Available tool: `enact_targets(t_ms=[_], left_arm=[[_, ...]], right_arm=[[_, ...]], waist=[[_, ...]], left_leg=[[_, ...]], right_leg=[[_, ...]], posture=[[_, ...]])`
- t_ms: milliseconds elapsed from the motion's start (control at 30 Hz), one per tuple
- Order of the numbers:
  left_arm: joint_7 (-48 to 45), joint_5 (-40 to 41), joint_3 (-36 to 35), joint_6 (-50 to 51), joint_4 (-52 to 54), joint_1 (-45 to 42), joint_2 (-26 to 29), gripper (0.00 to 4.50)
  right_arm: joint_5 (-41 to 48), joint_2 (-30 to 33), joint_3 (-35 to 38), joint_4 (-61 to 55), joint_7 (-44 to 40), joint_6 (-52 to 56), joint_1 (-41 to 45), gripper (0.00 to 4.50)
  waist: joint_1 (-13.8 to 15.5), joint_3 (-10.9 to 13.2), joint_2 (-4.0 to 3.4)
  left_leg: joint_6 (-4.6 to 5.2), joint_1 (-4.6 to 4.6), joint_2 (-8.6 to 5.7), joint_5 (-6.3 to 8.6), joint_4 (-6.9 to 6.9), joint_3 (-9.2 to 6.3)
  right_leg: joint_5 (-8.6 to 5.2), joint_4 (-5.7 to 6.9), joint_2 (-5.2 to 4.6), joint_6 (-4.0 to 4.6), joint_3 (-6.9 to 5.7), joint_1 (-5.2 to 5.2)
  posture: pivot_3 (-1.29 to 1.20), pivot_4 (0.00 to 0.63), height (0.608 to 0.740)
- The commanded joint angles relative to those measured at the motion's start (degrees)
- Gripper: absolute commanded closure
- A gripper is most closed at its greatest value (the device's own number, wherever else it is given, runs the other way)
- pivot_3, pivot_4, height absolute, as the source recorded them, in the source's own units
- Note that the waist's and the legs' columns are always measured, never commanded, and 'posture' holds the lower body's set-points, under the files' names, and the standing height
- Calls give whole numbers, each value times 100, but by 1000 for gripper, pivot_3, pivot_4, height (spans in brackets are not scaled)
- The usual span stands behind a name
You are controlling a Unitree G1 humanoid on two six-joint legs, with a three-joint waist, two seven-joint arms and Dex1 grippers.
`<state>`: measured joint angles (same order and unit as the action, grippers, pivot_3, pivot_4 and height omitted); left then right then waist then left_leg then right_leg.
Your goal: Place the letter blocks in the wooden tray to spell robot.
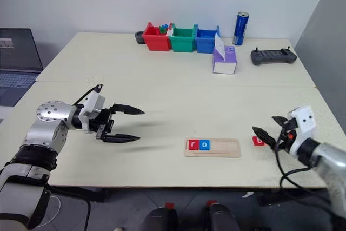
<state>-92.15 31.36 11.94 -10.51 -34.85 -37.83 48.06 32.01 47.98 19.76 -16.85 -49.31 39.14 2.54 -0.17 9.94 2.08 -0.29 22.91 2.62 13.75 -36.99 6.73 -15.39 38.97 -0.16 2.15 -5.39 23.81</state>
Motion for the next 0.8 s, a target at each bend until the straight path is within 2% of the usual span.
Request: enact_targets(t_ms=[33, 133, 267, 433, 733, 800], left_arm=[[-35, 82, -169, 1, 199, 19, 133, 0], [-35, 102, -218, 61, 330, 110, 180, 0], [-35, 187, -332, 198, 656, 343, 348, 0], [-35, 213, -543, 350, 1079, 731, 432, 0], [-35, 118, -1040, 660, 1642, 1262, 402, 0], [-35, 106, -1091, 697, 1667, 1282, 430, 0]], right_arm=[[-448, 709, -689, 1126, -1479, -859, 441, 16], [-1009, 988, -1396, 2439, -2445, -1873, 1135, 16], [-1691, 913, -2124, 3899, -3223, -2983, 2234, 16], [-2314, 680, -2654, 4837, -3429, -3706, 2812, 16], [-2827, 308, -2905, 5531, -3381, -4478, 2924, 16], [-2902, 258, -2937, 5638, -3386, -4605, 2933, 391]], waist=[[-2, 0, 0], [0, 1, 3], [-28, 7, -2], [-4, 7, -2], [4, 6, -2], [-1, 5, -2]], left_leg=[[0, 0, 0, 0, -1, 0], [1, 0, 0, 0, -3, 1], [0, 1, 0, -1, -4, 7], [-3, 1, 4, -2, -3, 8], [-13, -7, 4, -8, -10, 14], [-8, -14, 4, -4, -9, 14]], right_leg=[[0, 0, 0, 0, 0, 0], [0, 0, 0, 0, -1, 0], [0, 3, 0, 0, 5, 4], [0, 3, 0, 1, 5, 6], [0, 6, -6, 2, 10, -3], [0, 7, -6, 2, 9, -8]], posture=[[0, 150, 740], [0, 150, 740], [0, 150, 740], [0, 150, 740], [0, 150, 740], [0, 150, 740]])
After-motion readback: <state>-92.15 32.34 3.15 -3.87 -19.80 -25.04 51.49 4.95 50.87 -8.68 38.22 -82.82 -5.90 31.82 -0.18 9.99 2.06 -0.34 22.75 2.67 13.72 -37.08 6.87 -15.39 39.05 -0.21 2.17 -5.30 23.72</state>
